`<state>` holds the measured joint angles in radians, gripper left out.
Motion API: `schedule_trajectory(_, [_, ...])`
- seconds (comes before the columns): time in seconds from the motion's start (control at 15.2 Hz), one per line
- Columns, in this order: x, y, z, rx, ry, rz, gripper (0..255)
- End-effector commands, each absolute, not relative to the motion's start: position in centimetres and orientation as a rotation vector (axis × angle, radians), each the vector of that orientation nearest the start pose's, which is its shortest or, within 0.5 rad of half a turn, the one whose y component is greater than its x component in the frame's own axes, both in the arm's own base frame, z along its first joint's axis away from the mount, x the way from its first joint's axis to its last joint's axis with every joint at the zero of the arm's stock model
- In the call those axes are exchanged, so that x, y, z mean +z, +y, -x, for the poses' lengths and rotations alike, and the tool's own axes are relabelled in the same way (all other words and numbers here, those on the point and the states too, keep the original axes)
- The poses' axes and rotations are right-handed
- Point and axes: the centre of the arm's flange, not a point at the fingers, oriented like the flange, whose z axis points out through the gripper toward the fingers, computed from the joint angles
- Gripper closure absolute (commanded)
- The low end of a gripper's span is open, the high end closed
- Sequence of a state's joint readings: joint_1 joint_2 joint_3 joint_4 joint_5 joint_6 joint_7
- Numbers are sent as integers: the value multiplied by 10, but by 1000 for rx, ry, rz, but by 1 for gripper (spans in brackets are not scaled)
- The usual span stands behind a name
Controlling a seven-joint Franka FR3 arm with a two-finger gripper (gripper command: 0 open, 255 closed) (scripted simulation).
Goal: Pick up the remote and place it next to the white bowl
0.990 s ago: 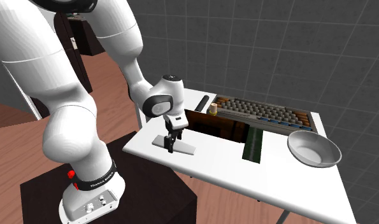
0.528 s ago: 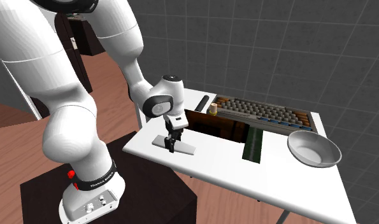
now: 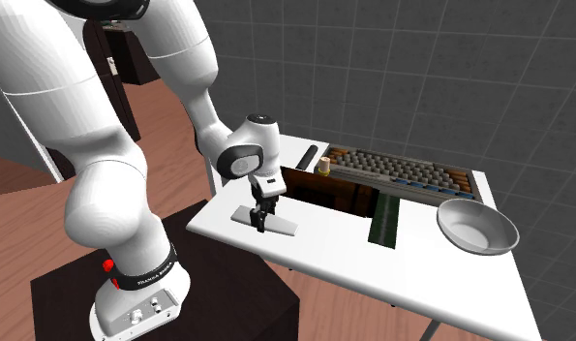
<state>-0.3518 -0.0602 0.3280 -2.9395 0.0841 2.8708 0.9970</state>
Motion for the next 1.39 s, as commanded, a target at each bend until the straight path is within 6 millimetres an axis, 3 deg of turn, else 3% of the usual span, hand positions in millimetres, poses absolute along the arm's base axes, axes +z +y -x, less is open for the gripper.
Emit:
schedule_trajectory(0.0, [200,-15,-329,17,1647,2678,255])
schedule_trajectory(1.32, [306,-15,-329,17,1647,2678,255])
